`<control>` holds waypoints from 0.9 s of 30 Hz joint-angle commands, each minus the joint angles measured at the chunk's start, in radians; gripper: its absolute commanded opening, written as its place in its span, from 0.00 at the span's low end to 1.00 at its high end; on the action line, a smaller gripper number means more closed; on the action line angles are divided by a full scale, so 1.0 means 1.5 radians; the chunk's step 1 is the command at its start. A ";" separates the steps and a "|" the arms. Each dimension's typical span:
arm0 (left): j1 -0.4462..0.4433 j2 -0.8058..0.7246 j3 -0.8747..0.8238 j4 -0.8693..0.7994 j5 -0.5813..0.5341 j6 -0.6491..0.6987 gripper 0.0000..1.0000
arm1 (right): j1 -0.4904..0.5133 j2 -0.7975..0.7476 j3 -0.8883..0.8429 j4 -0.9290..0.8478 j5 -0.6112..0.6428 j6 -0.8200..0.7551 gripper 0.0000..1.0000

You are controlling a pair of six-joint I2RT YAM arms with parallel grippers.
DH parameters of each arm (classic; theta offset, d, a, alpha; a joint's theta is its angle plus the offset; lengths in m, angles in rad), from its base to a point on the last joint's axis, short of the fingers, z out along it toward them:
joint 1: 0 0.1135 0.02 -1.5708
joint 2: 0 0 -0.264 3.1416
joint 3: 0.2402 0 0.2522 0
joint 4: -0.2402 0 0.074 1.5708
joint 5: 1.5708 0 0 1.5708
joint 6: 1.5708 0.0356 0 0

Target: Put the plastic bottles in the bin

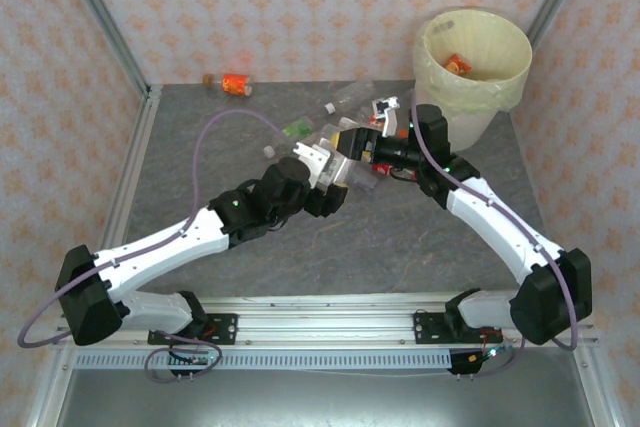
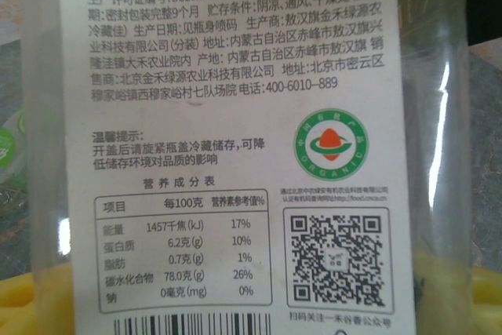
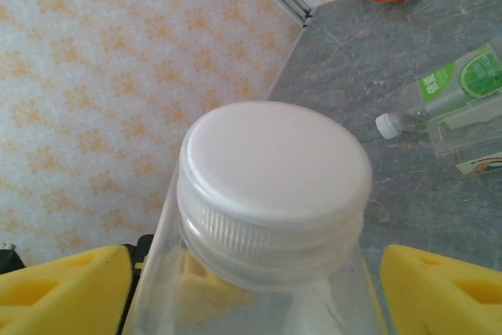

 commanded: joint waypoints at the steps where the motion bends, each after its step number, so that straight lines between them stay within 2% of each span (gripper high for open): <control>1: -0.004 0.012 0.029 0.021 -0.001 0.017 0.55 | 0.002 0.000 0.025 -0.026 -0.023 -0.028 0.75; 7: -0.004 0.030 0.040 0.017 0.014 0.005 0.55 | 0.002 -0.005 0.023 -0.009 -0.023 -0.035 0.58; 12: -0.004 0.033 0.047 0.008 0.008 0.004 0.59 | 0.002 -0.018 0.025 -0.017 0.018 -0.053 0.51; 15: -0.003 0.036 0.053 -0.002 0.000 -0.004 0.66 | 0.002 -0.021 0.035 -0.031 0.028 -0.065 0.50; 18: -0.001 0.041 0.063 -0.010 -0.001 -0.015 0.78 | 0.002 -0.018 0.048 -0.045 0.047 -0.070 0.46; 23: 0.010 0.028 0.049 0.014 0.007 -0.032 0.93 | -0.008 -0.018 0.051 -0.017 0.128 -0.059 0.43; 27: 0.025 -0.004 0.013 0.047 0.001 -0.054 0.99 | -0.039 -0.018 0.068 0.000 0.198 -0.044 0.40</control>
